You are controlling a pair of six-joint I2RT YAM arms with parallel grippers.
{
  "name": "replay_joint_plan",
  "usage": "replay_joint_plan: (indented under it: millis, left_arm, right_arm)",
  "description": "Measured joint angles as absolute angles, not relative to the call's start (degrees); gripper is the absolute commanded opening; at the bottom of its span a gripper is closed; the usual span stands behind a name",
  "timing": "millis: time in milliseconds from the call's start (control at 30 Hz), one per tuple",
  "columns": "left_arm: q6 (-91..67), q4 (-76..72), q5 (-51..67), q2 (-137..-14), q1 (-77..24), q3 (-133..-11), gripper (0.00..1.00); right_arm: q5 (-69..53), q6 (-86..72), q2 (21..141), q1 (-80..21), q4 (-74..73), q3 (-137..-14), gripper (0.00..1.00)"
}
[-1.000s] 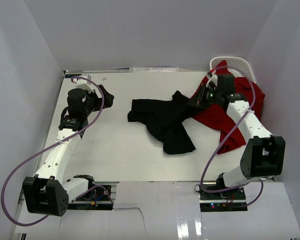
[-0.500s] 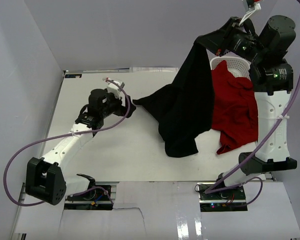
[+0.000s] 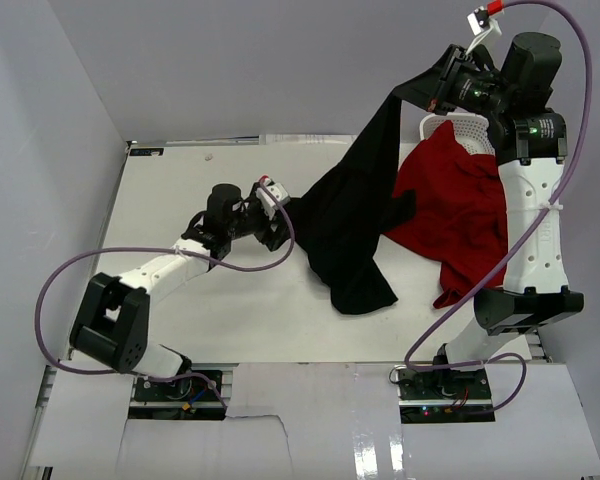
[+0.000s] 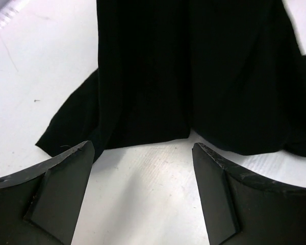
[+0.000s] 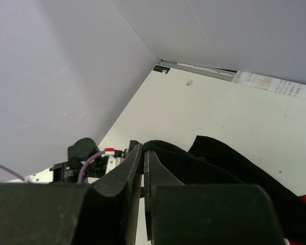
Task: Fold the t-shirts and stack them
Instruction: Flatten out the tshirt
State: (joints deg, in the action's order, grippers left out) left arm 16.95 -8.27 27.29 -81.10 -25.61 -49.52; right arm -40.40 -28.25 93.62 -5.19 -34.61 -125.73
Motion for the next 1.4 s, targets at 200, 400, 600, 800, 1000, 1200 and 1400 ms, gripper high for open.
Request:
replay_joint_plan:
  millis: [200,400,600,800,1000,1200,1400]
  left_arm:
    - [19.7,-8.6,35.1,-92.7,-21.1,-54.4,0.88]
    - [21.5,-9.0,37.9,-100.3,-18.2,-62.2,0.84]
    - [23.0,-9.3,39.2,-105.0,-18.2,-66.6,0.73]
    - [23.9,-6.8,41.4,-107.9,-18.2,-68.7,0.23]
    - [25.5,-2.7,43.1,-108.1,-18.2,-70.0,0.0]
    - [22.9,1.2,37.5,-106.9,-18.3,-72.7,0.0]
    - [13.5,10.4,12.5,-101.4,-20.7,-82.6,0.0]
  right_arm:
    - [-43.2,-28.3,92.7,-3.5,-34.6,-125.7,0.08]
    - [-45.6,-28.5,92.4,-2.6,-34.6,-125.7,0.08]
    - [-47.5,-28.6,92.4,-1.9,-34.6,-125.6,0.08]
    - [-48.2,-28.8,92.4,-1.8,-34.6,-125.6,0.08]
    - [-48.2,-29.3,92.4,-1.8,-34.6,-125.0,0.08]
    - [-48.2,-29.6,92.4,-1.7,-34.6,-125.0,0.08]
    - [-46.1,-27.9,90.6,-1.6,-36.0,-125.0,0.08]
